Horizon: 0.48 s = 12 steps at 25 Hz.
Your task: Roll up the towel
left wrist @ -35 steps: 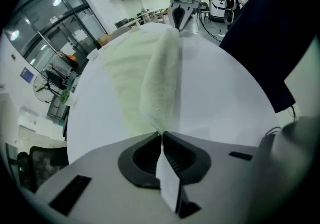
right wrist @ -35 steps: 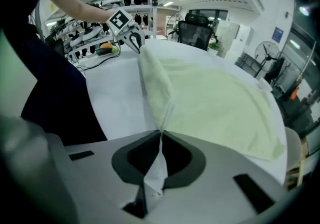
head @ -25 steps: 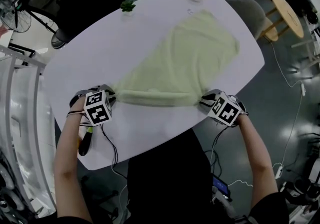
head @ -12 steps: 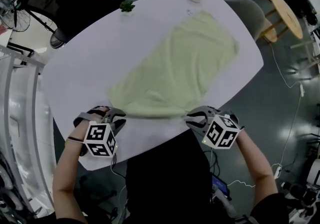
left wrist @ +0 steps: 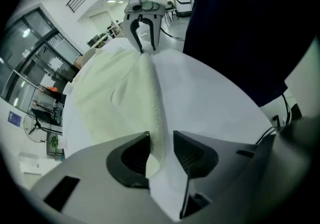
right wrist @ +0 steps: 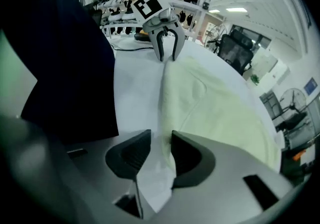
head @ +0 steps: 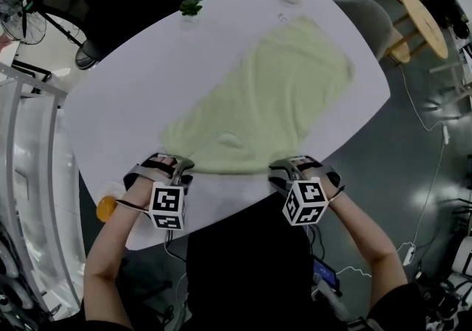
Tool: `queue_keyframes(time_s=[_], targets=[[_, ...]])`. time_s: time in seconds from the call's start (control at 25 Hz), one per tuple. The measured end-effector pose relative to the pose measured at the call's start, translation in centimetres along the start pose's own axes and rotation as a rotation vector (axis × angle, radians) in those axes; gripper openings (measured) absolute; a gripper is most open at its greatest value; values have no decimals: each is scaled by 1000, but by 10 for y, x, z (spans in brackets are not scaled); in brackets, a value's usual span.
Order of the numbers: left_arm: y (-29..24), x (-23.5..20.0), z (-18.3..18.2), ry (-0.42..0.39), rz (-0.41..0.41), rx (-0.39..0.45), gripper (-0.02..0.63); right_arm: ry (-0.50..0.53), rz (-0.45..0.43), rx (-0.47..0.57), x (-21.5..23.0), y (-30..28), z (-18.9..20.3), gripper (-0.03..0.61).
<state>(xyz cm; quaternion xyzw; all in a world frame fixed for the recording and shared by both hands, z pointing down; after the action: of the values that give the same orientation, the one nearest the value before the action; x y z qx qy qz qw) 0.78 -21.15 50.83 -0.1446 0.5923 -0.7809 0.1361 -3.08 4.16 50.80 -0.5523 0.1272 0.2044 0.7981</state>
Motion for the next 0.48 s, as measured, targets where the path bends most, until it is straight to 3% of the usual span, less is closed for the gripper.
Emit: queue_keyframes(time_s=[0.12, 0.24, 0.48], targets=[[4, -4, -1, -42, -45, -30, 41, 18, 46, -5, 5, 4, -1, 9], [20, -12, -4, -16, -7, 16, 38, -43, 4, 26, 22, 15, -2, 9], [45, -70, 11, 136, 131, 115, 37, -307, -79, 50, 97, 12, 9, 9]])
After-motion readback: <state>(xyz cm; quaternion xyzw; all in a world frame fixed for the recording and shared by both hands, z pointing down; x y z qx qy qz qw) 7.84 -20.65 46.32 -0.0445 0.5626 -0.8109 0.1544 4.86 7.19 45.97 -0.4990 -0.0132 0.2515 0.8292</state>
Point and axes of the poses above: the fingertips, and each gripper's own axes: y backward along the fingers, x to its right, z out of its underside, the point moved 10 cm from there along y, backward along the fingers, and after that the axes turned 14 degrees about z, right-handed, at the moved point
